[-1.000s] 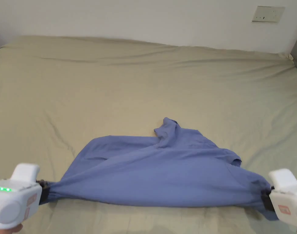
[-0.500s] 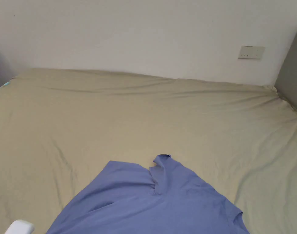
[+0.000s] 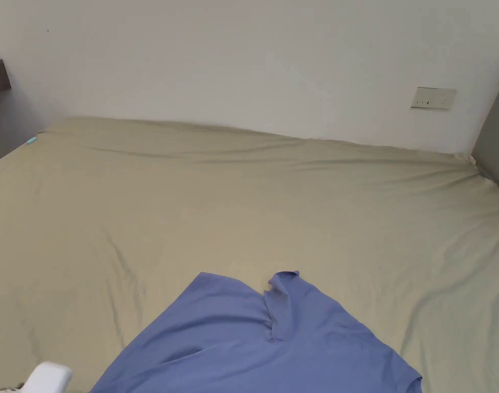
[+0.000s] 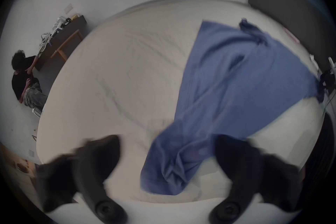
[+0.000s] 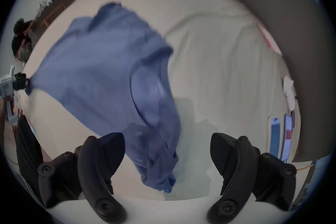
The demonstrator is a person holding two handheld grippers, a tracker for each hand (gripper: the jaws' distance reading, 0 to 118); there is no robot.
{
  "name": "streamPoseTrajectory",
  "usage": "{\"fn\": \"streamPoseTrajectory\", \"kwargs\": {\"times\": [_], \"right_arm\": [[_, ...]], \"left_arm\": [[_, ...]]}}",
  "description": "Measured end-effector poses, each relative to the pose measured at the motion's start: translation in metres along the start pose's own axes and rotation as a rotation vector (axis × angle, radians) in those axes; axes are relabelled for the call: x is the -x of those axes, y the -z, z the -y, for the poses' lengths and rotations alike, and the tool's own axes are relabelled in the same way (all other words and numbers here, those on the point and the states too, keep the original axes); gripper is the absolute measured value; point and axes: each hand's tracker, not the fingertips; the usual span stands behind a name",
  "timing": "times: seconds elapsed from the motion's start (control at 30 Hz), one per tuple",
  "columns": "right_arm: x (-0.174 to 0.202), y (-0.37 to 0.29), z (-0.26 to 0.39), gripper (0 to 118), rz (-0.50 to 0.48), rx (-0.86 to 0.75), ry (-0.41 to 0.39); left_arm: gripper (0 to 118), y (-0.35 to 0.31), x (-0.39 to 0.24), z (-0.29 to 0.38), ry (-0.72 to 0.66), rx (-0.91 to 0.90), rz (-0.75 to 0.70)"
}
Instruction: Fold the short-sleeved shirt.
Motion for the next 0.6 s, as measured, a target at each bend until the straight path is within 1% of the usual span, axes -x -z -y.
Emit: {"fn": "streamPoseTrajectory", "kwargs": {"times": [0.07, 0.13, 0.2, 0.27, 0.33, 0.37, 0.43, 0.47, 0.5, 0.53, 0.57, 0.6], "right_arm": [[0.004, -0.036, -0.024, 102, 0.015, -0.136, 0.045], [0.016, -0.072, -0.046, 102, 0.017, -0.279, 0.050], [0.040, -0.113, -0.070, 102, 0.040, -0.430, 0.025], [0.069, -0.152, -0.089, 102, 0.085, -0.580, -0.015], [0.101, -0.184, -0.104, 100, 0.131, -0.680, -0.056], [0.119, -0.199, -0.108, 97, 0.163, -0.751, -0.069], [0.148, -0.221, -0.112, 92, 0.163, -0.848, -0.105], [0.164, -0.231, -0.113, 89, 0.164, -0.889, -0.127], [0.175, -0.238, -0.112, 89, 0.157, -0.915, -0.142], [0.188, -0.245, -0.111, 86, 0.162, -0.936, -0.156], [0.197, -0.249, -0.110, 79, 0.163, -0.951, -0.167], [0.204, -0.251, -0.109, 67, 0.157, -0.955, -0.168]], "left_arm": [[114, -0.035, 0.003, -0.022, -0.058, -0.150, 0.015], [114, -0.069, 0.001, -0.044, -0.101, -0.273, -0.011], [114, -0.113, -0.009, -0.067, -0.104, -0.452, -0.061], [114, -0.158, -0.023, -0.090, -0.125, -0.612, -0.054], [114, -0.193, -0.038, -0.107, -0.128, -0.734, -0.052], [114, -0.208, -0.049, -0.114, -0.118, -0.781, -0.093], [113, -0.232, -0.073, -0.124, -0.081, -0.871, -0.201], [112, -0.242, -0.081, -0.126, -0.076, -0.915, -0.190], [112, -0.249, -0.087, -0.128, -0.073, -0.937, -0.166], [112, -0.255, -0.094, -0.130, -0.067, -0.944, -0.158], [110, -0.257, -0.100, -0.132, -0.067, -0.934, -0.154], [104, -0.260, -0.106, -0.133, -0.067, -0.935, -0.149]]}}
